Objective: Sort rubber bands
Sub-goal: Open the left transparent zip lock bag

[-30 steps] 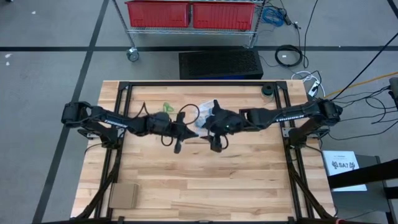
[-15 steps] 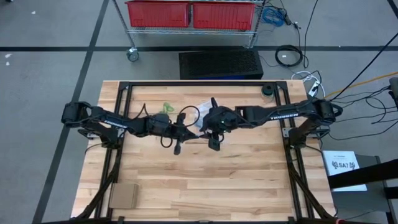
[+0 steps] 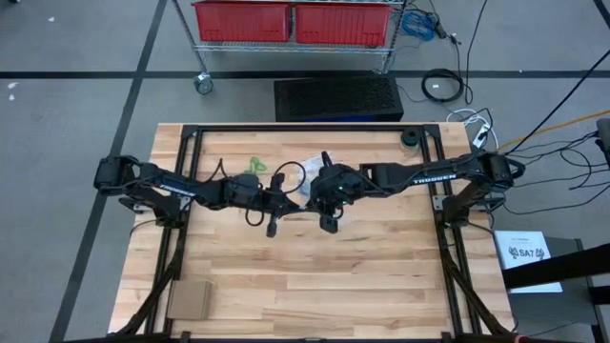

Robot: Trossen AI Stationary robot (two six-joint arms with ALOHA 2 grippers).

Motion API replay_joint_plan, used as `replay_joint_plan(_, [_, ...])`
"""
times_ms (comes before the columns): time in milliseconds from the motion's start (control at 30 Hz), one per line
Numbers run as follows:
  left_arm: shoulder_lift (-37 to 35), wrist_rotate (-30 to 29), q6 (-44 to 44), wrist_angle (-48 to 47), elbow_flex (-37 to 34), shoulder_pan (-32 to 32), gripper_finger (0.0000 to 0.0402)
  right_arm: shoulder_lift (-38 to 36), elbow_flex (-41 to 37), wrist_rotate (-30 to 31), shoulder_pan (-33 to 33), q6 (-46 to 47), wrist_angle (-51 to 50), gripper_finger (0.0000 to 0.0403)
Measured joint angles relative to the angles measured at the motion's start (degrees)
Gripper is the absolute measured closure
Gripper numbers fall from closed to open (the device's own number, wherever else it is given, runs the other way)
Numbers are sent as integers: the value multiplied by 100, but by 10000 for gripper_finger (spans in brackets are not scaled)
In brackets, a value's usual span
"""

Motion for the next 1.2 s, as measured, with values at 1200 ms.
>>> replay_joint_plan(1200, [-41, 153, -940, 154, -4, 24, 384, -4, 9, 348, 223, -181, -103, 401])
